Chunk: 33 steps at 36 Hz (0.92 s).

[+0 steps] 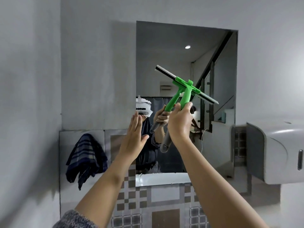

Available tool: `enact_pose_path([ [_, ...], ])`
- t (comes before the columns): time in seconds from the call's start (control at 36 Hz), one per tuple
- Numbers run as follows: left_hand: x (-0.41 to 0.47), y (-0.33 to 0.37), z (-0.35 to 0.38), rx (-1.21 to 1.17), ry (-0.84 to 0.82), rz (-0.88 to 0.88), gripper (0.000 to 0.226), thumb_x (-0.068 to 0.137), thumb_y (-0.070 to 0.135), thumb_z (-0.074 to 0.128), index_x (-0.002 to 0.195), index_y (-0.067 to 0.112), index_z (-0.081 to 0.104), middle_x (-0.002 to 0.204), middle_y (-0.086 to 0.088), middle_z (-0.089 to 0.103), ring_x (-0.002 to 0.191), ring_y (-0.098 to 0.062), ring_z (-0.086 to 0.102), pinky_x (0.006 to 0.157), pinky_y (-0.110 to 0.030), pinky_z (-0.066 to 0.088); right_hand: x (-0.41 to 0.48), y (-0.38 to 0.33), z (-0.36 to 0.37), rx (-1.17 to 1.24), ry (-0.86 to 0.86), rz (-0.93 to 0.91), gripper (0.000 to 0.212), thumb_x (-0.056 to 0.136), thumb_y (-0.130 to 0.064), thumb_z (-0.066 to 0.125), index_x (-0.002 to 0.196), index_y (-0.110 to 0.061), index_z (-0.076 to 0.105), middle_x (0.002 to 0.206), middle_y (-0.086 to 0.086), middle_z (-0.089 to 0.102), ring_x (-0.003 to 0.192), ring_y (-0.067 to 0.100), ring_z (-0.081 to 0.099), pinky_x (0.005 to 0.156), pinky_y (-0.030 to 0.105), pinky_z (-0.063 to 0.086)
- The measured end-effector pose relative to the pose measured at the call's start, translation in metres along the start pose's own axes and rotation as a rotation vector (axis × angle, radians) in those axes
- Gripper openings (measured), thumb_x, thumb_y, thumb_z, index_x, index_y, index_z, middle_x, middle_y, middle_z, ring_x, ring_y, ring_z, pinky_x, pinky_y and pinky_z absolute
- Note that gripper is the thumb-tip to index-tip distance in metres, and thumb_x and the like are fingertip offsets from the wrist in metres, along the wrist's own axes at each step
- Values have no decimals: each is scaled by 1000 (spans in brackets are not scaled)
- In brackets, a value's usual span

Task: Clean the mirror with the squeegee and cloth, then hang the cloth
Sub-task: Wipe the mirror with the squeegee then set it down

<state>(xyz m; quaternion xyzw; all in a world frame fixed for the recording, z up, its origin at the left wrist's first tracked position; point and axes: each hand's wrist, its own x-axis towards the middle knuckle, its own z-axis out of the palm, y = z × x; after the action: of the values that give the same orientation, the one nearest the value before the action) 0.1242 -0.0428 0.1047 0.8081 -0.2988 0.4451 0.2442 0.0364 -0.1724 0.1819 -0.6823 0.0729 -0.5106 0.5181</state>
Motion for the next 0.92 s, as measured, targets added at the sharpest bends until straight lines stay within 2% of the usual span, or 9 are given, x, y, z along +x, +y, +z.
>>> enact_pose_path([
  [0.08, -1, 1, 1, -36, 10, 4, 87, 91, 20, 54, 137, 19, -20, 148, 7, -26, 139, -11, -14, 105, -19, 10, -9, 3, 7, -40, -16, -22, 46, 99, -29, 32, 137, -4, 26, 99, 19, 62, 91, 35, 61, 73, 45, 51],
  [0.17, -2, 2, 2, -65, 30, -2, 87, 91, 17, 55, 138, 18, -17, 148, 7, -24, 139, -11, -13, 105, -18, 17, -17, 5, 10, -82, -50, -70, 45, 99, -31, 32, 135, -5, 27, 97, 17, 63, 85, 32, 62, 63, 40, 49],
  [0.22, -3, 3, 2, -64, 37, -7, 85, 91, 17, 55, 143, 16, -12, 149, 8, -23, 140, -11, -11, 98, -14, 29, -21, 8, 11, -124, -74, -116, 44, 99, -30, 32, 135, -6, 26, 95, 15, 62, 84, 30, 61, 62, 39, 48],
  [0.36, -6, 5, 6, -66, 57, -25, 81, 91, 16, 56, 146, 11, -4, 152, 6, -18, 143, -14, 0, 94, -11, 33, -25, 20, 6, -201, -108, -232, 41, 98, -30, 33, 132, -7, 29, 92, 15, 63, 82, 32, 62, 59, 38, 47],
  [0.44, -8, 7, 8, -84, 63, -42, 82, 91, 16, 56, 146, 12, -4, 153, 6, -17, 143, -19, 9, 101, -24, 41, -23, 27, -2, -263, -138, -282, 47, 98, -30, 33, 139, -9, 24, 93, 16, 62, 81, 32, 61, 59, 39, 46],
  [0.53, -9, 9, 10, -81, 75, -67, 82, 91, 16, 55, 146, 14, -6, 152, 8, -18, 140, -24, 23, 94, -35, 50, -18, 32, -12, -319, -162, -340, 52, 98, -30, 34, 143, -9, 19, 91, 15, 62, 76, 30, 61, 56, 36, 45],
  [0.67, -10, 12, 16, -73, 103, -87, 79, 92, 16, 54, 146, 11, -3, 152, 6, -18, 143, -17, 2, 108, -38, 37, -2, 41, -33, -447, -175, -464, 48, 98, -30, 35, 140, -11, 23, 88, 15, 62, 65, 28, 55, 51, 32, 37],
  [0.81, -11, 15, 20, -75, 111, -99, 78, 91, 15, 55, 146, 8, 0, 152, 5, -16, 144, -18, 1, 115, -37, 25, 18, 47, -61, -594, -188, -586, 48, 95, -31, 37, 139, -14, 27, 91, 16, 62, 71, 35, 60, 52, 34, 39],
  [0.92, -11, 16, 22, -66, 122, -117, 79, 90, 17, 56, 146, 9, 1, 151, 6, -15, 144, -21, 4, 113, -40, 27, 32, 43, -87, -668, -203, -683, 49, 93, -32, 38, 139, -15, 30, 87, 15, 60, 71, 35, 61, 54, 35, 42],
])
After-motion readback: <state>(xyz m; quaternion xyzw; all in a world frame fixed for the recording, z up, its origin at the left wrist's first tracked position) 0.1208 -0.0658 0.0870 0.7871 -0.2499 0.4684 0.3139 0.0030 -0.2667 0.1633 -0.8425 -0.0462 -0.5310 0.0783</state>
